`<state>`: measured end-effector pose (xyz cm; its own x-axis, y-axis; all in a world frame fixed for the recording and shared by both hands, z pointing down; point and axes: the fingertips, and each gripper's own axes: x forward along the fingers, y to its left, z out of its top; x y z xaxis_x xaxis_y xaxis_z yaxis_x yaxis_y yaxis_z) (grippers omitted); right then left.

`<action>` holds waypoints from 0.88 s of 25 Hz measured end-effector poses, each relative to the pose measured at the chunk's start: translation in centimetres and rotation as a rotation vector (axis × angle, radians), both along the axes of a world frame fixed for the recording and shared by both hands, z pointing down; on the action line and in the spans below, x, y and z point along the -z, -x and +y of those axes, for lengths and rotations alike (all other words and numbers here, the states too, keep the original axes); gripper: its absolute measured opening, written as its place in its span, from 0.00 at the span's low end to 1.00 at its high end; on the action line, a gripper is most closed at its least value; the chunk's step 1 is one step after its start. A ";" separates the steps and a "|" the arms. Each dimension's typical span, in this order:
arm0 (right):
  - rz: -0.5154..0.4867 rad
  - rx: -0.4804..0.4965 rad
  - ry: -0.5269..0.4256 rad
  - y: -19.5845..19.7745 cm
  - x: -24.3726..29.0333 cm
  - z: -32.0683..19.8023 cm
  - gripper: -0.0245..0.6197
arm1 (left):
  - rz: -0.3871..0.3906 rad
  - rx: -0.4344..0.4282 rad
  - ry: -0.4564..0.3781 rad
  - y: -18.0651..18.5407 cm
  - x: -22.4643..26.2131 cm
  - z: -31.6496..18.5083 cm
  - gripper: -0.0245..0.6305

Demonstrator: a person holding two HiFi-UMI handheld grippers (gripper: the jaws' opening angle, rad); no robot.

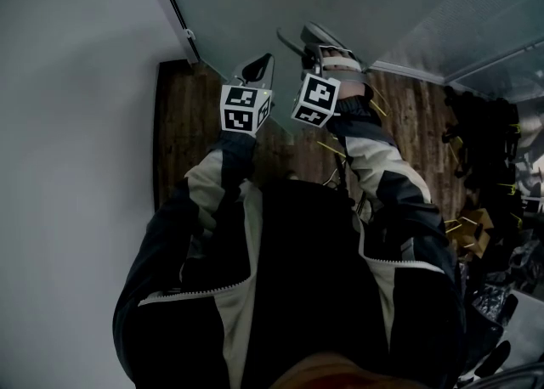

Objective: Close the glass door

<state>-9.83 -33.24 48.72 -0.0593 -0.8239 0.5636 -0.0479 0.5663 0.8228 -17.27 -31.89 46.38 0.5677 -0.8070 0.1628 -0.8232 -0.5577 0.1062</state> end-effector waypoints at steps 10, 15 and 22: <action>0.085 -0.007 -0.057 -4.8 0.4 -4.3 0.22 | -0.033 -0.010 -0.018 -3.9 1.4 -2.8 0.04; 0.084 0.019 -0.081 -6.8 0.4 -6.6 0.22 | -0.040 0.008 -0.023 -6.2 1.8 -4.4 0.04; 0.106 0.078 -0.103 -8.8 0.1 -10.4 0.22 | -0.041 0.042 -0.028 -8.5 2.1 -7.0 0.04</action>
